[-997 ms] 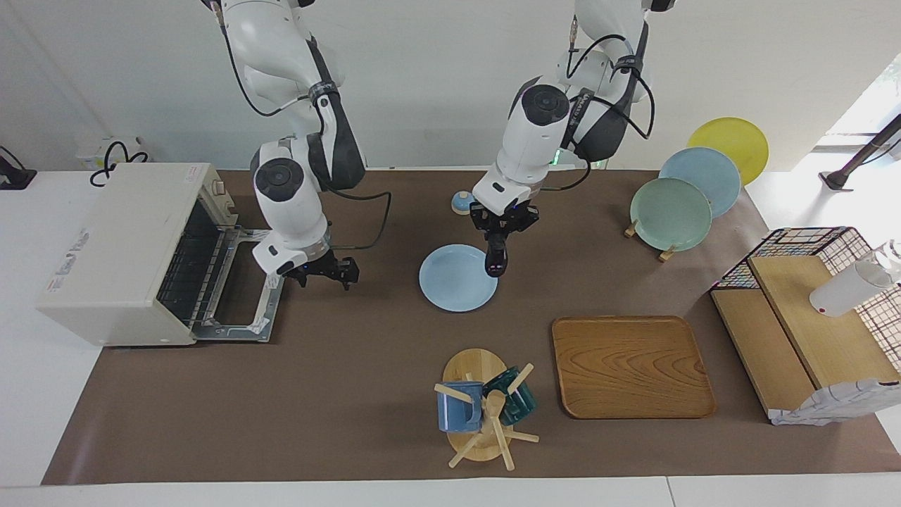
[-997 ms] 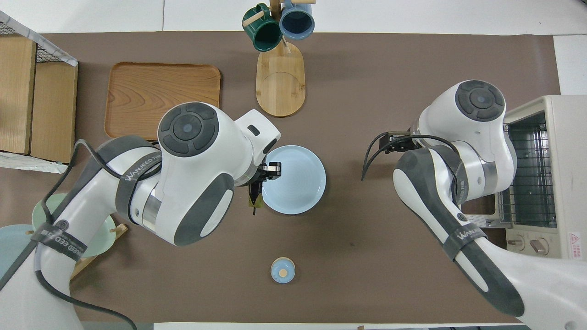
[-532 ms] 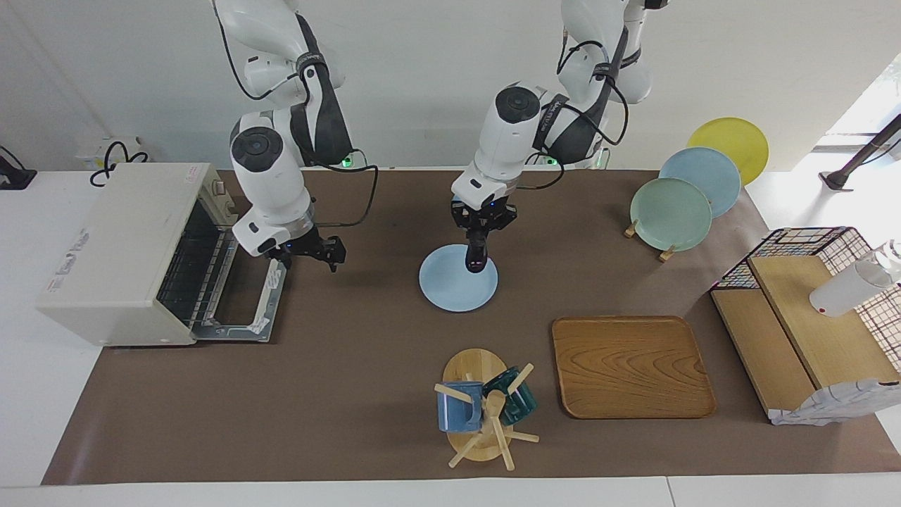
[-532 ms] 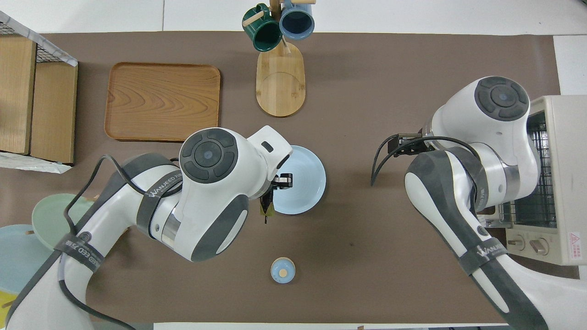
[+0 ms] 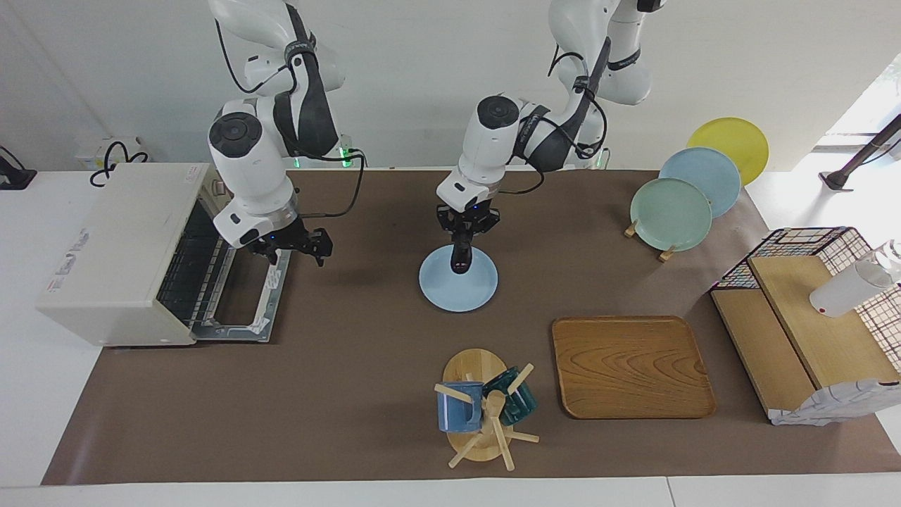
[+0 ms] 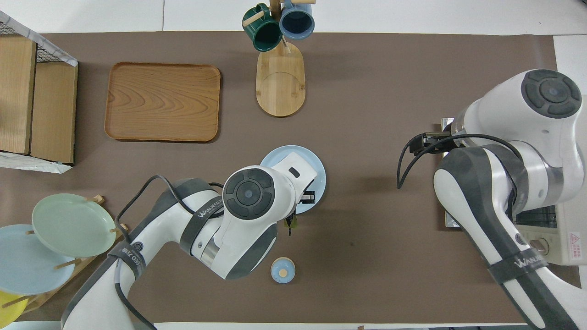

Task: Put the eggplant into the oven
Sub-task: 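Carry the eggplant over the blue plate toward the right gripper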

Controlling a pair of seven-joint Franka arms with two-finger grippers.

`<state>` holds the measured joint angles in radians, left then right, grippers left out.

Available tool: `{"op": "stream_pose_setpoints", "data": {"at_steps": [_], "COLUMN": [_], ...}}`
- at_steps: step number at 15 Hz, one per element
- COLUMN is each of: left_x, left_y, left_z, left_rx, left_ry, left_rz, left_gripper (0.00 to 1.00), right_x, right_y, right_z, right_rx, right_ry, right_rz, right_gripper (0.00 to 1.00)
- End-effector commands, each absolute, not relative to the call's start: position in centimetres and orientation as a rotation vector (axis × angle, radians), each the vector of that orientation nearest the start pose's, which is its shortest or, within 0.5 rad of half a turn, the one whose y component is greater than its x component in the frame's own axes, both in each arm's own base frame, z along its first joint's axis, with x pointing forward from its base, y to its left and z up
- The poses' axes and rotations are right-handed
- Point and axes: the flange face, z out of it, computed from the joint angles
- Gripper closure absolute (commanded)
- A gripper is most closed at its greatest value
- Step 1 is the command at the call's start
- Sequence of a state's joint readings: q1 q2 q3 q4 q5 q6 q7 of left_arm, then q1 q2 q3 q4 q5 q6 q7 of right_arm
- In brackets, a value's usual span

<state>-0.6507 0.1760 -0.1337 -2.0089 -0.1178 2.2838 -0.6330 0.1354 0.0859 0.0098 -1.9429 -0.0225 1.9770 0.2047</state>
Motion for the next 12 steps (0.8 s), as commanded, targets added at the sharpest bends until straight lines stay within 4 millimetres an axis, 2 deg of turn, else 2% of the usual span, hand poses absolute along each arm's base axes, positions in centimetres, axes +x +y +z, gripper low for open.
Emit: {"op": "stream_pose_setpoints", "data": {"at_steps": [1,5,12], "left_x": [42.4,43.2,43.2], "left_y": [-42.4,-42.8,-42.7], "left_z": [36.0,33.5,33.1], "left_rx": [-3.311,-3.315,-3.310], "left_ry": [0.080,0.067,0.083], "left_rz": [-0.008,-0.016,-0.012], "left_gripper": [1.00,1.00,1.00], "right_x": [56.5,56.5,56.4], "right_y": [7.9,8.1,8.6], "right_z": [43.4,43.3,43.3], "right_rx": [-3.163,-3.162,-3.162], "right_ry": [0.047,0.042,0.030], "right_rz": [0.080,0.075,0.070], "right_gripper": [0.00,0.00,0.00]}}
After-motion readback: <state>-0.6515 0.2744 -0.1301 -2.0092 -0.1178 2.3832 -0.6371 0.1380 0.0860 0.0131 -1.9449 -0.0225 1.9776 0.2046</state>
